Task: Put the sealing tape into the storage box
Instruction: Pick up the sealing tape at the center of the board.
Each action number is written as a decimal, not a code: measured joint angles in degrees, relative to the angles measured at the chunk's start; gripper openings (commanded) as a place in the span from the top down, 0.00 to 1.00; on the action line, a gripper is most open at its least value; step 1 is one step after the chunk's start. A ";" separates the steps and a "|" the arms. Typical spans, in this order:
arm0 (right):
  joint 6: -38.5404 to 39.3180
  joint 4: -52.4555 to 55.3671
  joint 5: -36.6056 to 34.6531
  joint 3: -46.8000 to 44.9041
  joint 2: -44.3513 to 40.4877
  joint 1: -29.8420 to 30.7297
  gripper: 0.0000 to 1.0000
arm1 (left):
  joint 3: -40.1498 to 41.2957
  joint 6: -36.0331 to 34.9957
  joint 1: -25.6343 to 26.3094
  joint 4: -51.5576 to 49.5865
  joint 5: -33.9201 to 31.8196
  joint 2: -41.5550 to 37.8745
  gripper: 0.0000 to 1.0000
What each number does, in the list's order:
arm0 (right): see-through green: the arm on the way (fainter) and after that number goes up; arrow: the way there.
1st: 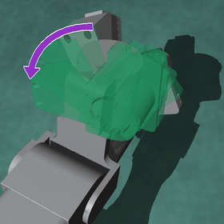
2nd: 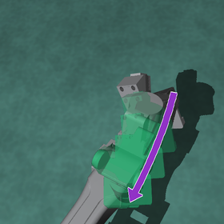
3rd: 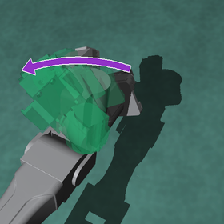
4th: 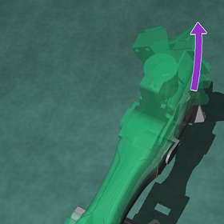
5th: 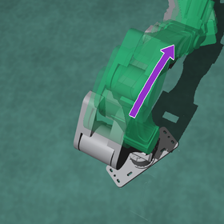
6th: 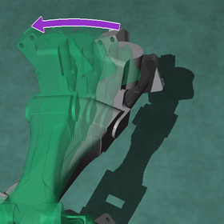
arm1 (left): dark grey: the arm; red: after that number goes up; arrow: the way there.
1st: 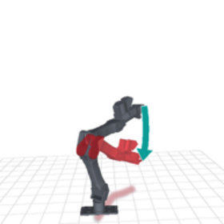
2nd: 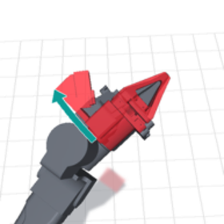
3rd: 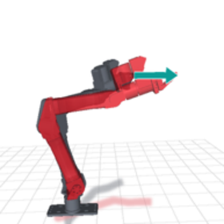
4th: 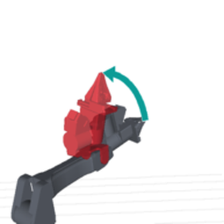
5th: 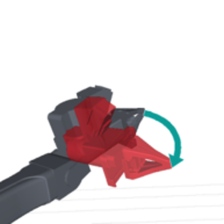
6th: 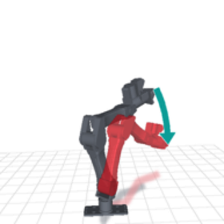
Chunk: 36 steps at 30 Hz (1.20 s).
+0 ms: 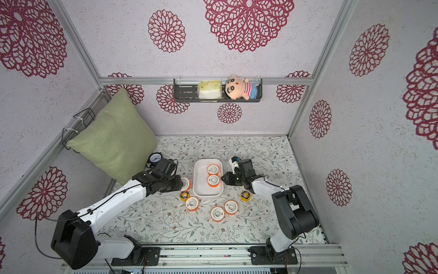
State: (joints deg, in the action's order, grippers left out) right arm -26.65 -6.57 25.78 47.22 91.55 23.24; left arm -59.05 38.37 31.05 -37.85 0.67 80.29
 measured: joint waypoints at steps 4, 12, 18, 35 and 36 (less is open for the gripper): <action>0.00 -0.02 0.02 0.00 0.66 0.00 0.73 | -5.77 -1.62 2.47 0.39 0.83 6.84 0.71; -0.24 -0.92 1.46 0.00 1.95 0.00 0.80 | -17.05 -5.46 4.90 -0.46 2.95 20.02 0.71; -0.42 -1.57 2.34 0.00 2.43 0.04 0.82 | -21.14 -7.69 6.47 -1.73 4.35 25.88 0.71; -0.42 -1.86 2.82 0.00 2.62 0.04 0.82 | -25.70 -11.45 10.80 -7.45 7.61 31.76 0.70; -0.42 -1.86 2.84 0.00 2.62 0.04 0.82 | -26.08 -11.63 10.99 -7.50 7.67 32.48 0.70</action>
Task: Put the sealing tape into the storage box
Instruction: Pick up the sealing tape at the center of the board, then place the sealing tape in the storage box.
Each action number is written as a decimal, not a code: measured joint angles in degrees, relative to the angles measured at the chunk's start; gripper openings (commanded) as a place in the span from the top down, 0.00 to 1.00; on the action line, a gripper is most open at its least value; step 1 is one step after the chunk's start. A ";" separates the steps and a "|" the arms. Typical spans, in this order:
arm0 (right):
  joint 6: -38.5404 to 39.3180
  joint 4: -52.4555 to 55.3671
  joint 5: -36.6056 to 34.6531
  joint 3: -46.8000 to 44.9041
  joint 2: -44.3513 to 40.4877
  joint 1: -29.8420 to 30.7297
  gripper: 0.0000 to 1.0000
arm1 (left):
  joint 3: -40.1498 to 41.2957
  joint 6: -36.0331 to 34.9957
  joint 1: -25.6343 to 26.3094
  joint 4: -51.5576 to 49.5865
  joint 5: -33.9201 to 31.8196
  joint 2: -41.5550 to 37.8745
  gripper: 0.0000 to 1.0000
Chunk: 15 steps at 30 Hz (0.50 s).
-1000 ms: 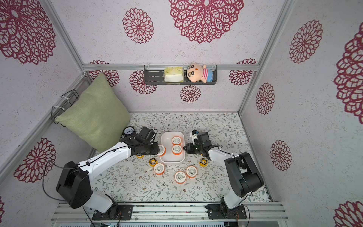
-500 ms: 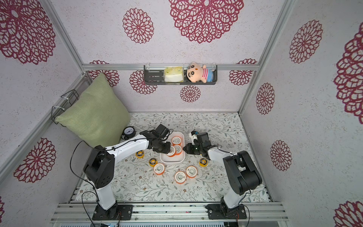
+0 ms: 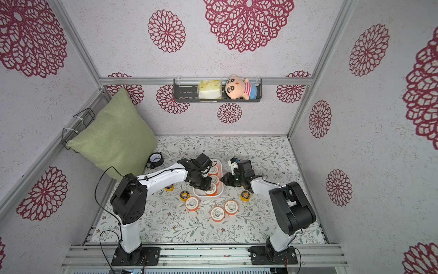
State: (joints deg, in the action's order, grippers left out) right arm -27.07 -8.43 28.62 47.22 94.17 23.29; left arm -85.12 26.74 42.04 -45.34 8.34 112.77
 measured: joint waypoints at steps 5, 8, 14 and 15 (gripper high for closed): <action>-0.02 -0.02 0.13 0.00 0.00 0.00 0.82 | -1.16 -0.50 0.81 -0.59 0.02 2.80 0.70; -0.02 0.00 0.13 0.00 0.00 0.00 0.82 | -1.81 -0.76 0.98 -1.18 -0.07 3.26 0.69; -0.02 -0.02 0.11 -0.02 0.00 0.00 0.82 | -2.34 -1.14 1.09 -1.68 -0.09 3.41 0.67; -0.02 -0.02 0.11 -0.04 0.00 0.00 0.82 | -2.49 -1.20 1.09 -1.75 -0.07 3.56 0.67</action>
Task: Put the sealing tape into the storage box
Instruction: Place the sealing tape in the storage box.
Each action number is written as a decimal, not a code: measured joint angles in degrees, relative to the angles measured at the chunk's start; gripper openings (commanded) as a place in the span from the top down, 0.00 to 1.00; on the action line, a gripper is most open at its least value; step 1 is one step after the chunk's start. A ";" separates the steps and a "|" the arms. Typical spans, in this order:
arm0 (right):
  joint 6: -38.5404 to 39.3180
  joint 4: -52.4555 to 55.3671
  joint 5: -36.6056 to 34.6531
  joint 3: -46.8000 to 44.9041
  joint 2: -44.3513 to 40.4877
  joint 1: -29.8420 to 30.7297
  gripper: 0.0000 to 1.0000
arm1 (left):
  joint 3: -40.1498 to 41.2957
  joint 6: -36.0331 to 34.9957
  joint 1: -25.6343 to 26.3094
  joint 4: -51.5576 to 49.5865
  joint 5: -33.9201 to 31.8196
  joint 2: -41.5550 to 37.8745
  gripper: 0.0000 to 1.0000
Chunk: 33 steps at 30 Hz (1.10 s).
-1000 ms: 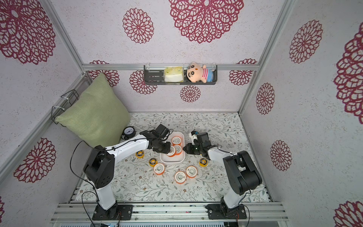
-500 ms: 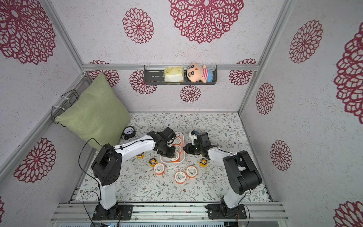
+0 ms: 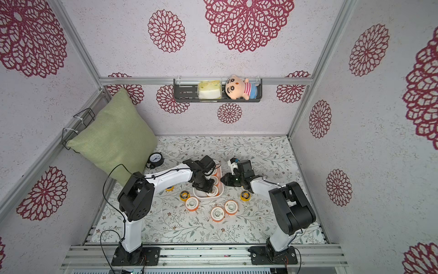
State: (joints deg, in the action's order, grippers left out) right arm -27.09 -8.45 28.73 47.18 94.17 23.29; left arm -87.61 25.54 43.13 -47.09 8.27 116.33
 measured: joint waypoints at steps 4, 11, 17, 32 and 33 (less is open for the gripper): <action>0.00 -0.46 0.04 -0.37 0.00 0.00 0.82 | -1.09 -0.11 0.24 -0.22 0.20 1.27 0.65; -0.02 -0.70 0.04 -0.50 0.00 0.00 0.82 | -1.49 -0.42 0.66 -0.31 0.26 2.43 0.57; -0.02 -0.70 0.07 -0.50 0.00 0.00 0.82 | -1.49 -0.44 0.85 -0.26 0.24 2.43 0.48; 0.00 -0.70 0.13 -0.50 0.00 0.00 0.82 | -1.49 -0.02 0.87 1.44 1.16 2.43 0.56; 0.00 -0.70 0.20 -0.50 0.00 0.00 0.82 | -1.49 0.04 0.85 1.53 1.29 2.43 0.56</action>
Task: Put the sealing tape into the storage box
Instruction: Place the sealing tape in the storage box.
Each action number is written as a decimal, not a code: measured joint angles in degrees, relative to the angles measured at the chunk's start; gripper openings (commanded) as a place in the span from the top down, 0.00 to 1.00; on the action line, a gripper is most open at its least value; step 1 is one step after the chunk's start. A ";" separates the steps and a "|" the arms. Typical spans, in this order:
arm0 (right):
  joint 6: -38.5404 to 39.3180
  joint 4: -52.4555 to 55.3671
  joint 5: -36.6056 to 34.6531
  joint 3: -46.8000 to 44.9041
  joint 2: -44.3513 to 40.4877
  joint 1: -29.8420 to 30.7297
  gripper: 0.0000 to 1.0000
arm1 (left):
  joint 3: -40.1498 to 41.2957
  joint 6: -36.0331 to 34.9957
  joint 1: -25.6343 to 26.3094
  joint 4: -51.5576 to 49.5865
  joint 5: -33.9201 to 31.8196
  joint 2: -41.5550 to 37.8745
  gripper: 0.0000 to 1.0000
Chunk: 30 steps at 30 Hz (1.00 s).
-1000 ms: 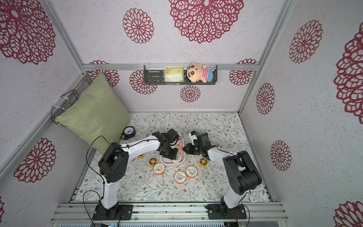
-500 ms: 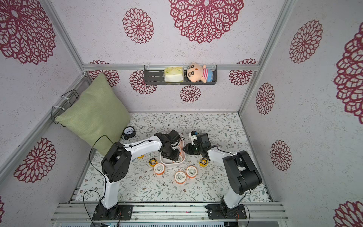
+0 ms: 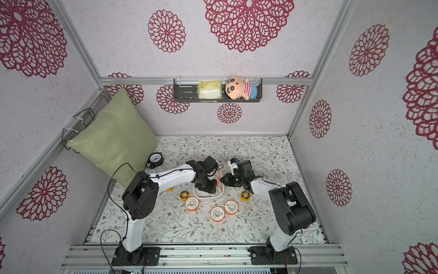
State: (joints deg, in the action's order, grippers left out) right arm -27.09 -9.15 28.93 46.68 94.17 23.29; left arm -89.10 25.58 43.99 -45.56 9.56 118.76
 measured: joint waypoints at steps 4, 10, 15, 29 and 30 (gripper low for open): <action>0.00 0.04 0.22 0.00 0.00 0.00 0.82 | 0.00 0.42 0.00 0.46 0.17 0.00 0.54; 0.00 0.07 0.24 0.00 0.00 0.00 0.82 | 0.02 0.81 0.00 1.09 0.22 0.00 0.46; 0.00 0.09 0.20 0.00 0.00 0.00 0.82 | 0.70 0.79 0.02 1.09 -0.24 -0.59 0.40; 0.02 1.33 -1.49 0.00 -0.98 0.11 0.74 | 7.91 1.66 -2.01 2.10 -5.60 -17.14 0.40; 0.04 1.46 -1.73 0.00 -1.27 0.11 0.73 | 8.72 1.92 -2.43 2.38 -6.23 -18.34 0.40</action>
State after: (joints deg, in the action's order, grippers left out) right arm -27.05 -7.68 27.20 46.68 92.90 23.40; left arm -80.38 27.51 41.56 -43.18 3.33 100.42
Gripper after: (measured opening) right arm 0.260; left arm 0.600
